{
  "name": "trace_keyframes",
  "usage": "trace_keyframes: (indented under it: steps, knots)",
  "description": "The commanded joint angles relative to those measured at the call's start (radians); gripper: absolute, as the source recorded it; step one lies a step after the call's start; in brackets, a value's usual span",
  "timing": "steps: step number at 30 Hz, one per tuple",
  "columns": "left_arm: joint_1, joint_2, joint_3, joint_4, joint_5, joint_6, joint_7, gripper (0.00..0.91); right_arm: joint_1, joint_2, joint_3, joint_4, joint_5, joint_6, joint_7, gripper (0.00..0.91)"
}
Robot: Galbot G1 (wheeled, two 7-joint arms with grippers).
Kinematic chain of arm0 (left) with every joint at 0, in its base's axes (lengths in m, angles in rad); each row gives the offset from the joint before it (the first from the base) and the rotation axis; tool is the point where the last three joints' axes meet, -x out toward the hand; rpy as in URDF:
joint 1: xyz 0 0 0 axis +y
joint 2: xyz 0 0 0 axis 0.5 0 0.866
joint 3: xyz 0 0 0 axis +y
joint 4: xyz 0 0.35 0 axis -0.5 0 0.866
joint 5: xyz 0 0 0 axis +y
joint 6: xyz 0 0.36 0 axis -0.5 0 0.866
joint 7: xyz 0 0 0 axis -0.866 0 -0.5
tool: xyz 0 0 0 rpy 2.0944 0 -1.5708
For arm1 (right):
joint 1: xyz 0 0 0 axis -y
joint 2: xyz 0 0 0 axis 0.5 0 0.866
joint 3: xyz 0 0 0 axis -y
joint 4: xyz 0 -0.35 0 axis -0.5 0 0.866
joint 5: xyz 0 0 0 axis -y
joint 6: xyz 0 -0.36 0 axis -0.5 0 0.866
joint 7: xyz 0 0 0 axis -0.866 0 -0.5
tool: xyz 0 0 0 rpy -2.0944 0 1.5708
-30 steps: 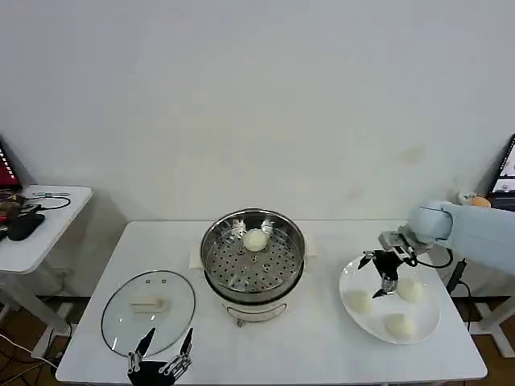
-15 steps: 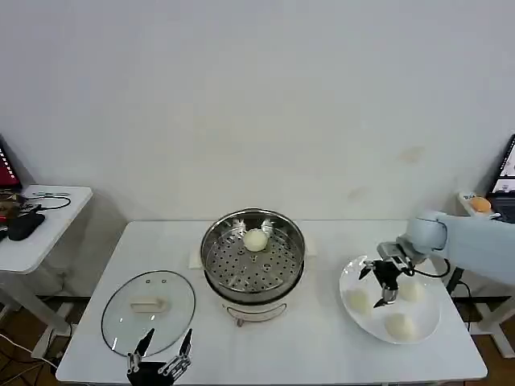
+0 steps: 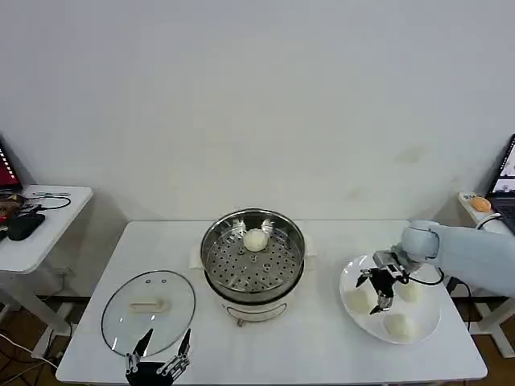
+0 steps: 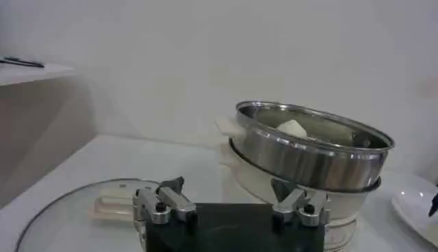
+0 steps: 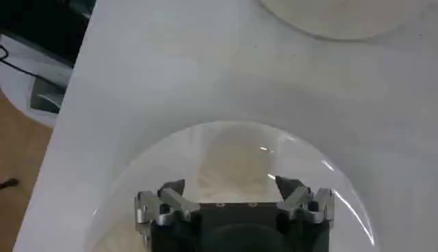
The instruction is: Take steamed baozi put them in steamer then cover it.
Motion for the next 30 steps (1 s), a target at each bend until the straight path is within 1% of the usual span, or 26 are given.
trace_keyframes:
  steps: [1, 3, 4, 5, 8, 17, 20, 23, 25, 30]
  knots:
    - [0.0, 0.001, 0.001, 0.0, -0.001, 0.0, 0.0, 0.907, -0.02, 0.0, 0.014, -0.007, -0.005, 0.001, -0.001, 0.715]
    - [-0.001, 0.0, 0.002, -0.001, 0.0, 0.001, 0.0, 0.907, -0.028, 0.001, 0.023, -0.011, -0.012, 0.002, 0.001, 0.665]
    - [-0.001, 0.0, 0.002, -0.001, -0.001, 0.001, 0.0, 0.907, -0.029, 0.001, 0.024, -0.011, -0.014, 0.003, 0.0, 0.665]
    - [-0.001, -0.001, 0.001, -0.001, -0.001, 0.001, 0.0, 0.907, -0.03, 0.002, 0.025, -0.011, -0.015, 0.003, 0.001, 0.635]
    - [0.001, 0.0, 0.001, 0.0, -0.001, 0.001, 0.0, 0.907, -0.031, 0.002, 0.029, -0.012, -0.018, 0.004, 0.003, 0.615]
    - [-0.002, -0.005, 0.005, 0.0, -0.002, 0.002, -0.002, 0.907, -0.01, -0.006, 0.019, 0.005, -0.015, 0.006, -0.002, 0.625]
    - [-0.001, -0.005, 0.002, 0.0, -0.003, 0.002, -0.003, 0.907, 0.016, -0.014, 0.0, 0.025, -0.004, 0.005, -0.003, 0.625]
    - [0.0, -0.003, -0.001, 0.0, -0.005, 0.002, -0.006, 0.907, 0.095, -0.027, -0.038, 0.059, 0.01, 0.01, -0.006, 0.625]
    - [-0.001, -0.001, -0.002, 0.001, -0.005, 0.002, -0.007, 0.907, 0.191, -0.031, -0.074, 0.087, 0.017, 0.022, -0.012, 0.625]
    - [-0.006, 0.002, 0.004, -0.002, -0.004, 0.002, -0.007, 0.907, 0.354, -0.024, -0.148, 0.152, 0.045, 0.047, -0.026, 0.625]
